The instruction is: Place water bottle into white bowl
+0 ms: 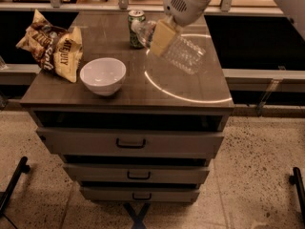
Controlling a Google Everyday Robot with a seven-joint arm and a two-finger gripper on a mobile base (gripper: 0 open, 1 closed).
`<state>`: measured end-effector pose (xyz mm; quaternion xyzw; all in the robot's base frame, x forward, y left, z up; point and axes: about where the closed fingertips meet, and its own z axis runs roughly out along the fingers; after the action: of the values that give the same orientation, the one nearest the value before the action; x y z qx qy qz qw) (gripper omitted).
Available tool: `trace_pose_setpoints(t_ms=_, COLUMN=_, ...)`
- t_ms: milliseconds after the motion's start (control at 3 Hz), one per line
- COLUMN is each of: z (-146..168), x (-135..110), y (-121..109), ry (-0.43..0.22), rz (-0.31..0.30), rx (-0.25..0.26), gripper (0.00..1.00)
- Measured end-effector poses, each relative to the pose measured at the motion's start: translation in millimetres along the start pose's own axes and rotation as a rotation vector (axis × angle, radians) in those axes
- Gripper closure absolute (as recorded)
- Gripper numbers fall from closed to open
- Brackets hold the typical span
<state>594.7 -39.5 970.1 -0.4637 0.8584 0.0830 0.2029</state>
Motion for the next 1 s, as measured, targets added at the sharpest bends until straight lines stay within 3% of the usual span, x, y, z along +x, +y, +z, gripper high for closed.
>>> trace_pose_setpoints(t_ms=333, z=-4, x=-35, y=19, ry=-0.027, rz=-0.232, rx=-0.009, gripper=1.00)
trace_pose_setpoints(t_ms=667, z=18, x=-59, y=46, ry=0.113, rz=-0.518, rx=0.023, gripper=1.00)
trace_pose_setpoints(t_ms=1000, z=43, x=-63, y=46, ry=0.249, rz=-0.629, rx=0.098, gripper=1.00)
